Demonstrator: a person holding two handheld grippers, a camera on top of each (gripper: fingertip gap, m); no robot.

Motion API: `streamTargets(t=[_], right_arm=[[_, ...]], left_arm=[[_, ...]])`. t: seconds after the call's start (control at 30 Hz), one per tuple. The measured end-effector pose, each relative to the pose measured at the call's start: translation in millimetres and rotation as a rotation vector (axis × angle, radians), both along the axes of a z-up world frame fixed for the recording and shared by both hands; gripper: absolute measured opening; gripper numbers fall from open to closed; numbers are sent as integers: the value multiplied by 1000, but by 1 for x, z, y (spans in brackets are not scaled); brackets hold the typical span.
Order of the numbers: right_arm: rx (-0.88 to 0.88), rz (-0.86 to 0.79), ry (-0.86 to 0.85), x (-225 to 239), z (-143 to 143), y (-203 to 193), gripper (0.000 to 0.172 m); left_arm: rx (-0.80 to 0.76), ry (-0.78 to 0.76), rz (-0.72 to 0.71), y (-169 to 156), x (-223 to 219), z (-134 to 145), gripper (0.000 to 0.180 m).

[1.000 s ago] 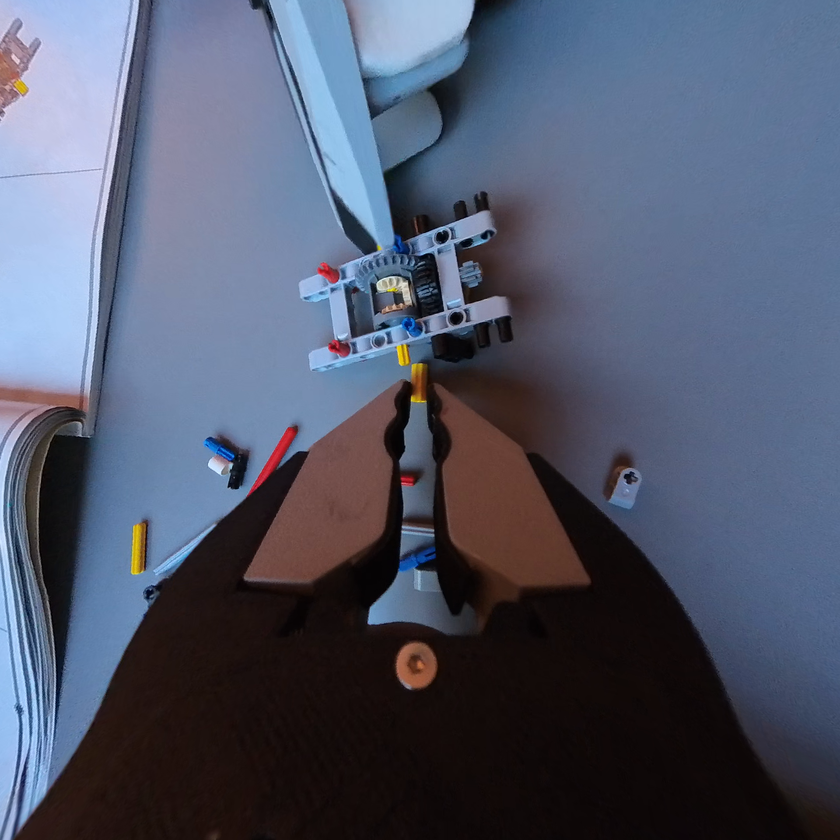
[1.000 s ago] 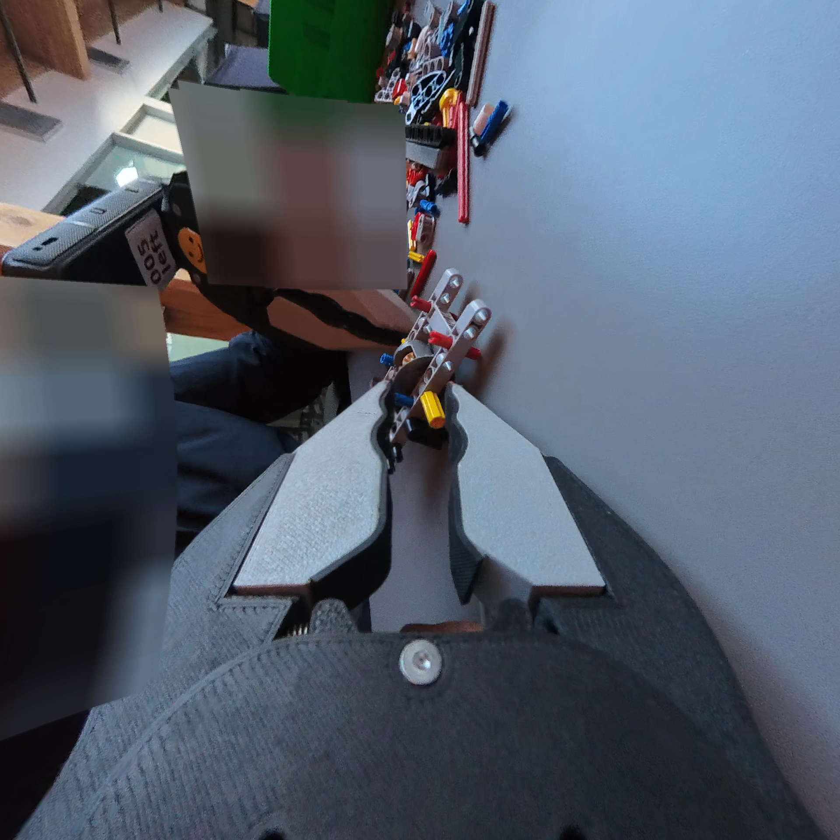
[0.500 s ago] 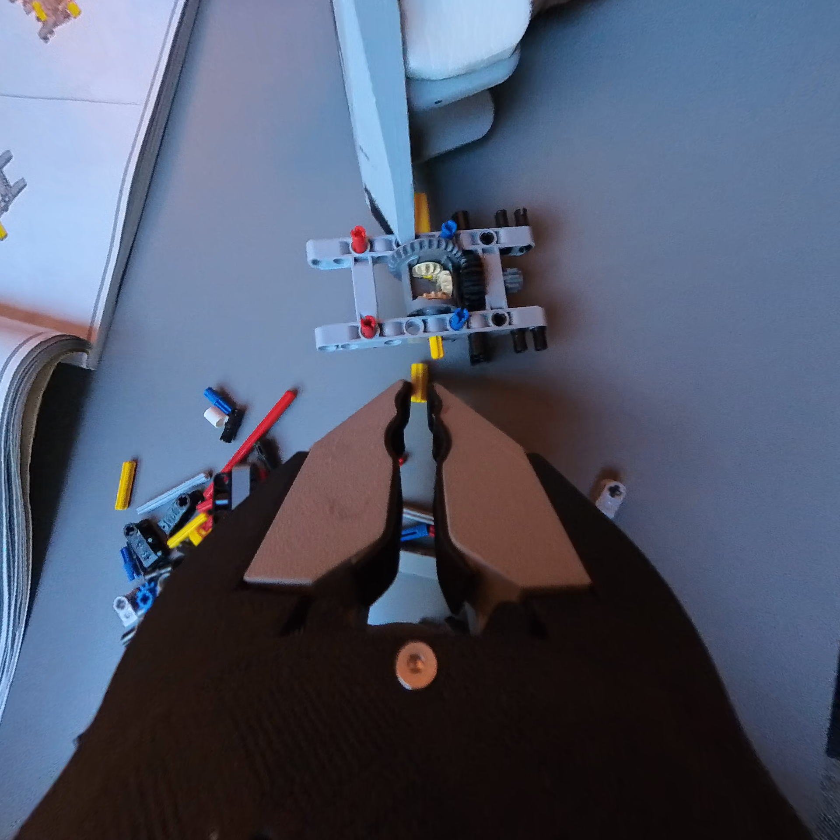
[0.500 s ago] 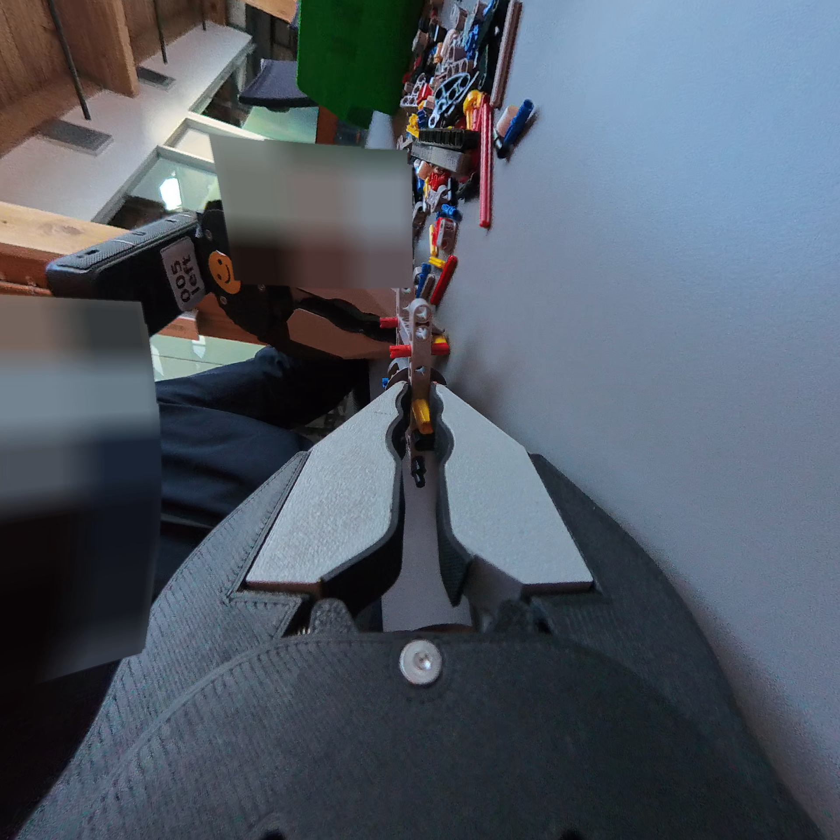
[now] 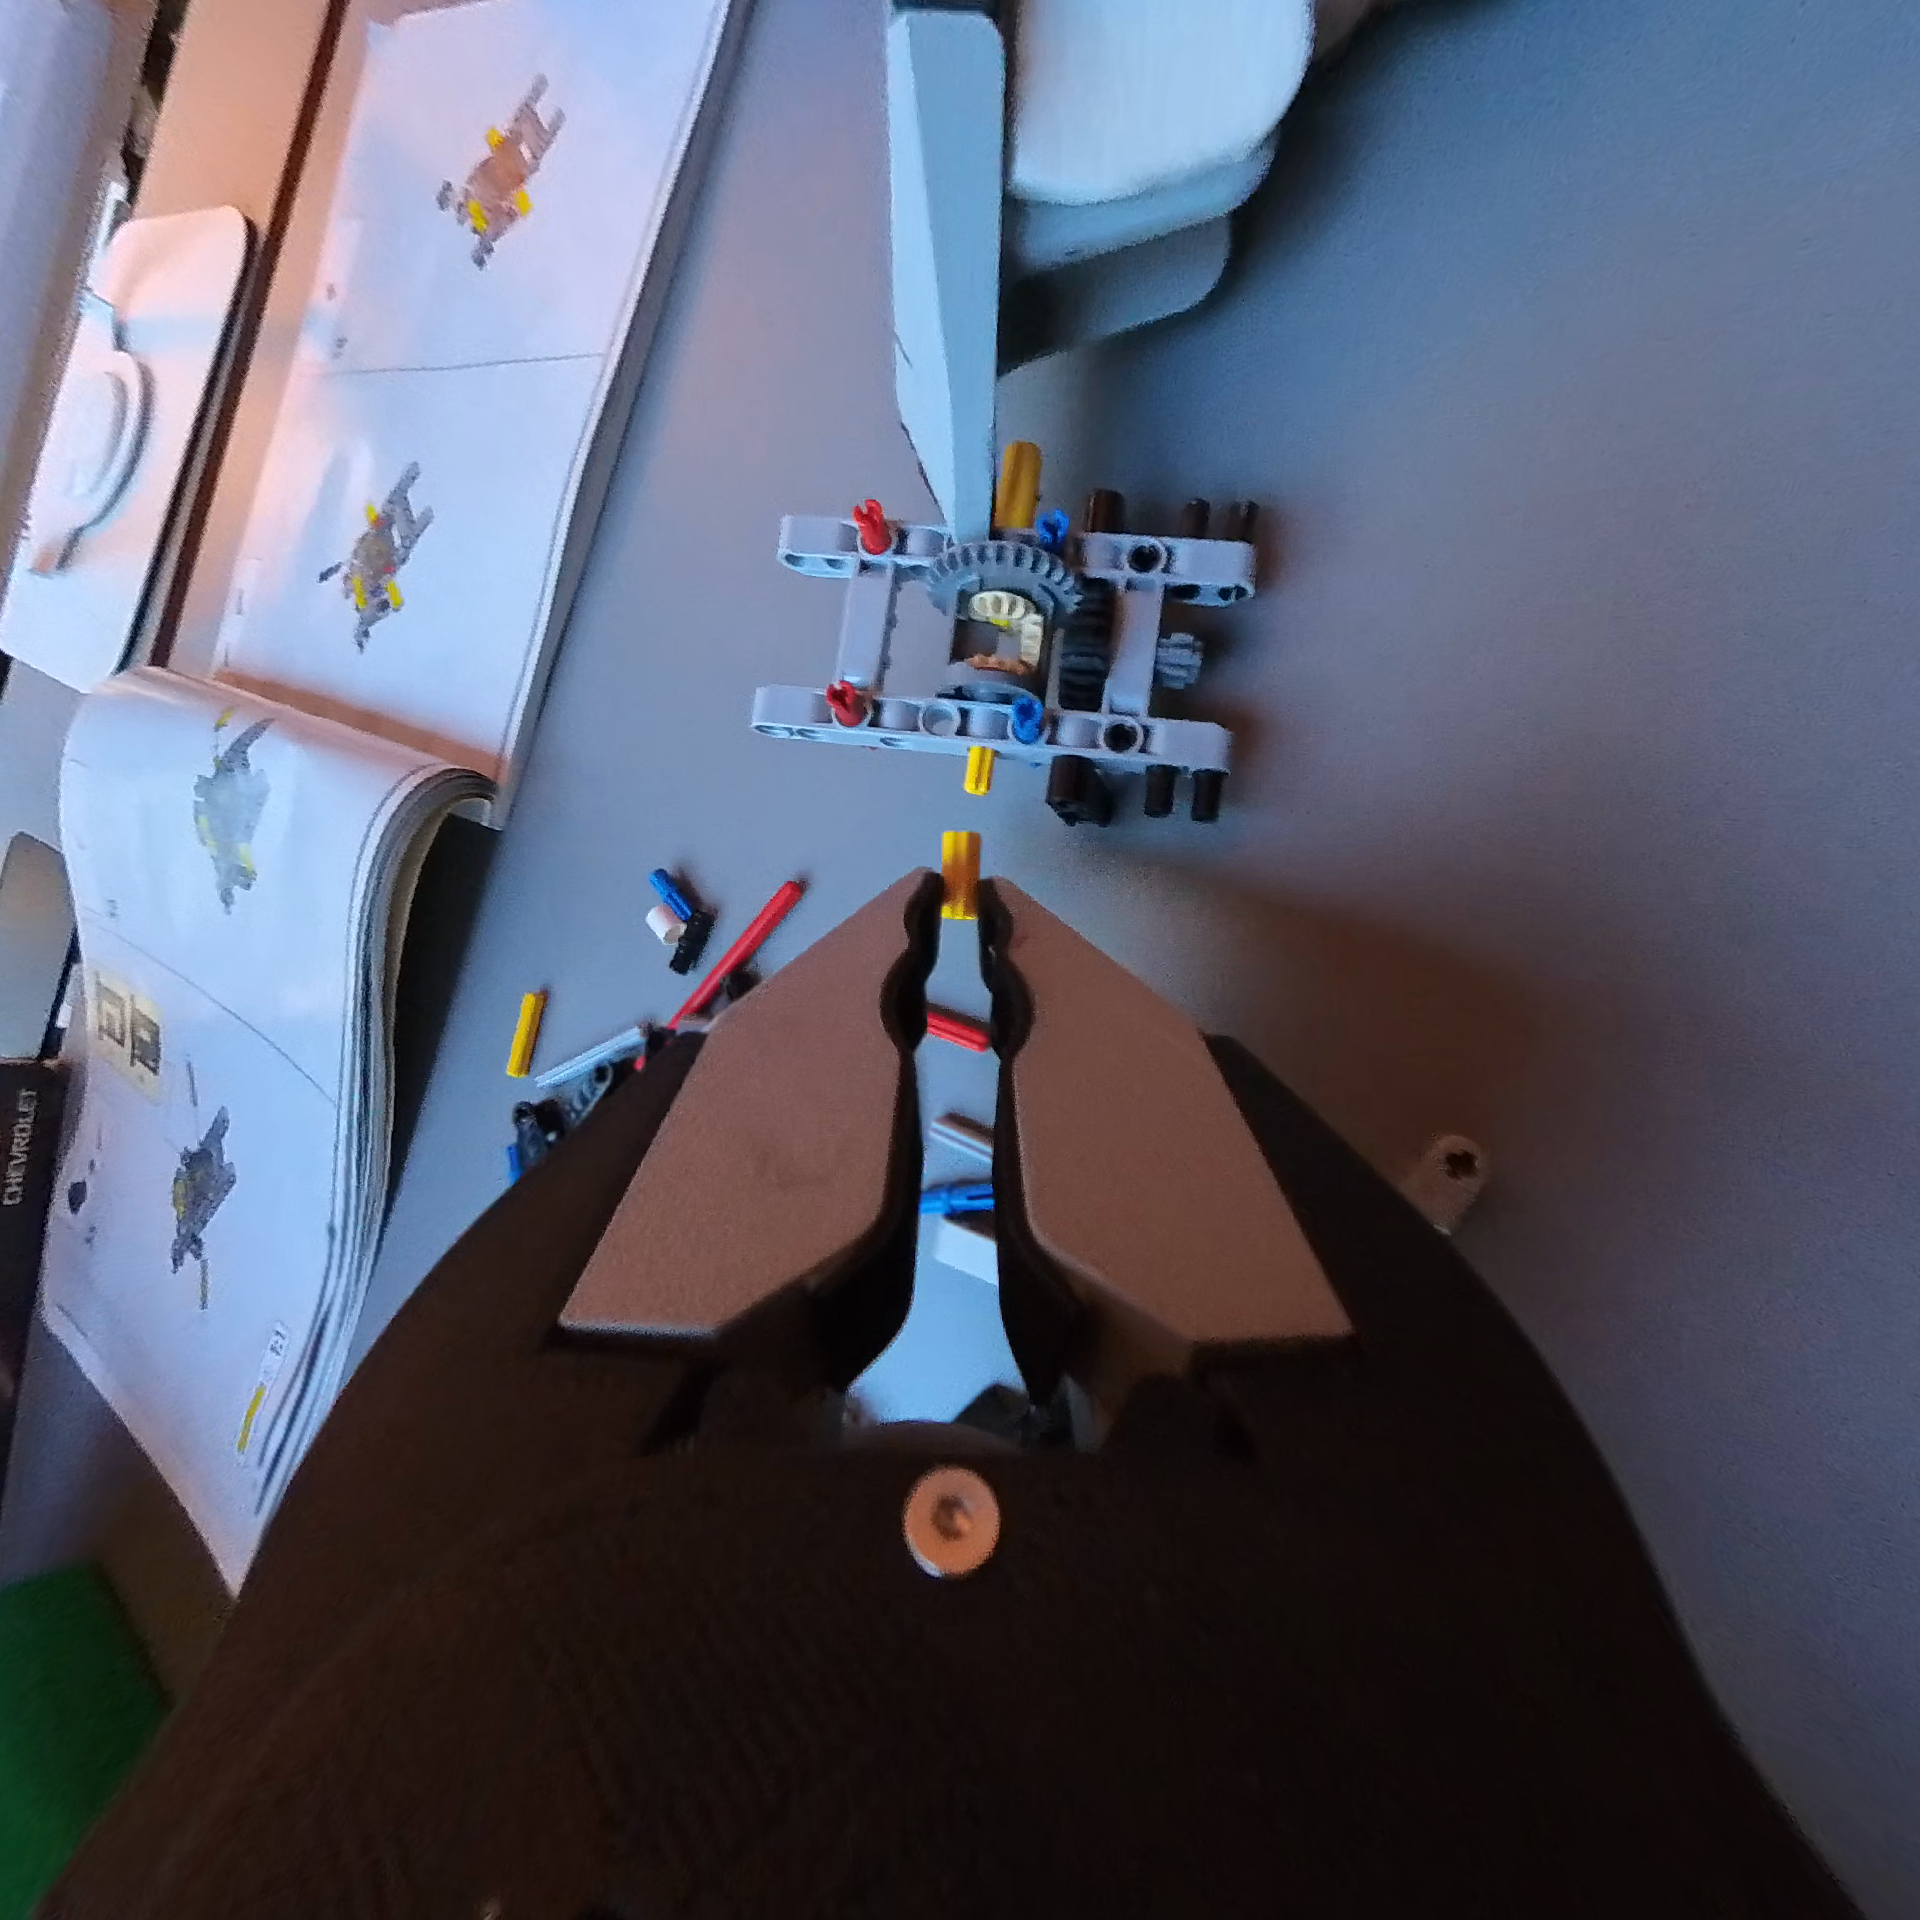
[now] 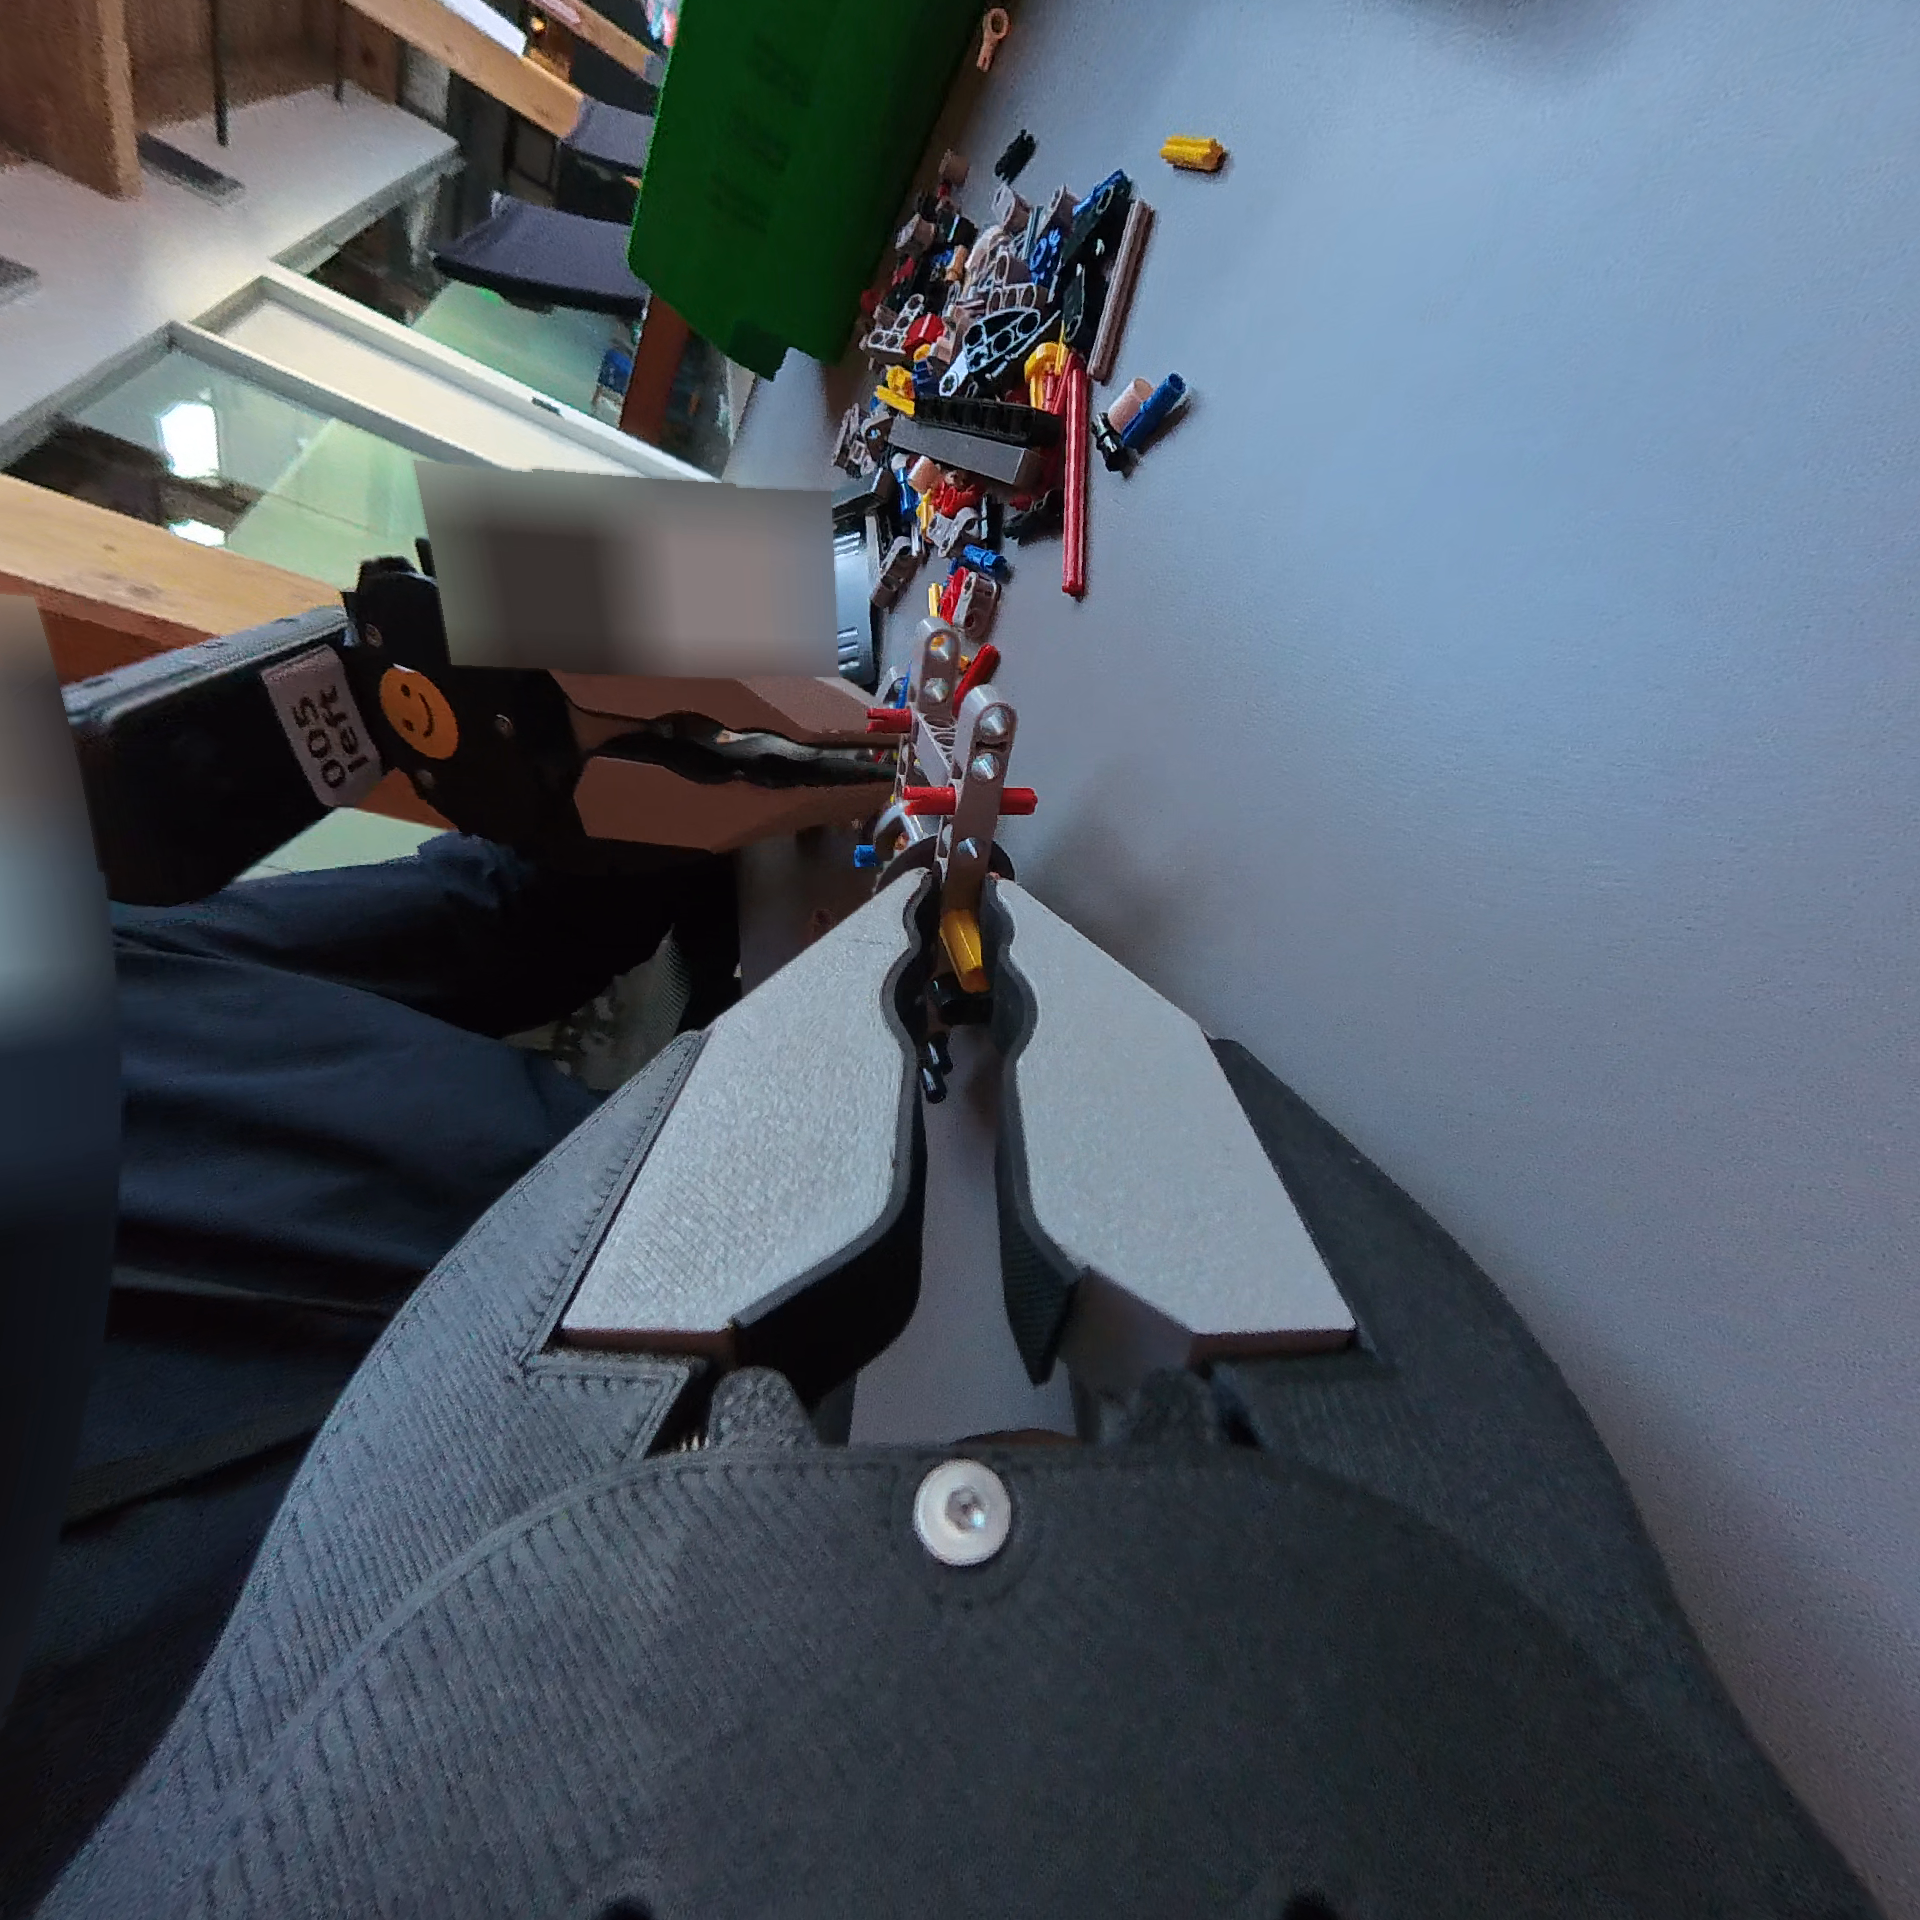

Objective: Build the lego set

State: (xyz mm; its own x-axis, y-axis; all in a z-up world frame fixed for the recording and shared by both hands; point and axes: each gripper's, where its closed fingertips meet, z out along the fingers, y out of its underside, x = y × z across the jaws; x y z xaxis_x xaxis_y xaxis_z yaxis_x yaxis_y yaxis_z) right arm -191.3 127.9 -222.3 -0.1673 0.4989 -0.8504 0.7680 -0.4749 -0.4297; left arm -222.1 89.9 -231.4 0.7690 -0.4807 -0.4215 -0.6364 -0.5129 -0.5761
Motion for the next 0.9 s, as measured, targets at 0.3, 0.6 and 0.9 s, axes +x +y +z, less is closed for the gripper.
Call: streamTargets(t=[0.3,0.6,0.9], right_arm=[[27,-20,45,1,6,1,4],[41,-25,63,0,6,-2,4],[32,-28,57,0,5,-2,4]], left_arm=[[71,109,-25,2,-3,10,4],[64,249,-85,1,4,5,4],[89,285,-97,2,6,9,4]])
